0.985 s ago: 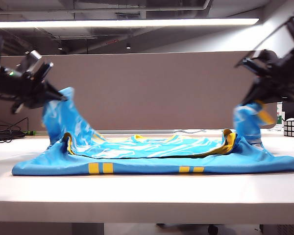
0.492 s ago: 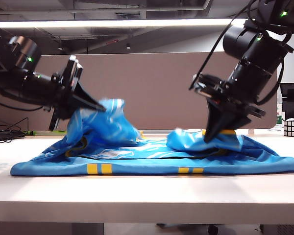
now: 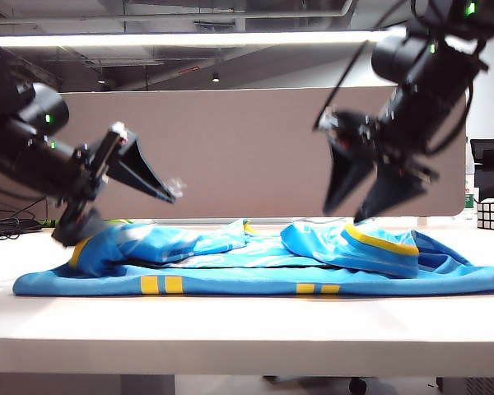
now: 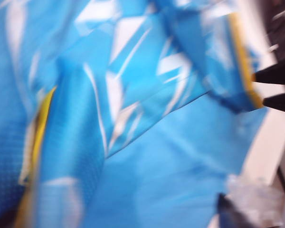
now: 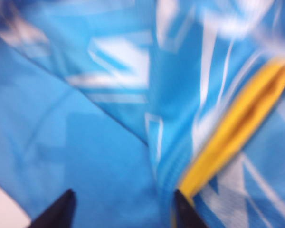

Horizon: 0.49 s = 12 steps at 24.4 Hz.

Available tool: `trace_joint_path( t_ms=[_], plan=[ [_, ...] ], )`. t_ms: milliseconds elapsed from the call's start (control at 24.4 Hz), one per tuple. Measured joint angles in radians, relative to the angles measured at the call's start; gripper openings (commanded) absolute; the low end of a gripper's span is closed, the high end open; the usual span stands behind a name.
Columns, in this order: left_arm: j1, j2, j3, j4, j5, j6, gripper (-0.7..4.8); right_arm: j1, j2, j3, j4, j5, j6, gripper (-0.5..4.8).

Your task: Fold the bottom side of the soccer jersey horizontally towards the center, about one-third of the way, then fold the sleeve back towards the center, creating a straight line along the edge of the the soccer jersey, and finally fold the bottom of the soccer jersey up towards the top, creating a neat rectangle.

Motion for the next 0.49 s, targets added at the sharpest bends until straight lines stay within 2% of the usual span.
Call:
trace_joint_path(
  t_ms=[164, 328, 492],
  plan=[
    [0.028, -0.095, 0.000, 0.004, -0.009, -0.016, 4.61, -0.025, -0.109, 0.025, -0.008, 0.018, 0.024, 2.82],
    [0.106, -0.197, 0.008, -0.018, -0.039, -0.020, 4.61, -0.105, -0.213, 0.032, -0.040, 0.034, 0.053, 2.83],
    [0.213, -0.278, 0.008, -0.160, -0.079, -0.019, 4.61, -0.229, -0.295, -0.008, -0.168, 0.029, 0.073, 2.84]
  ],
)
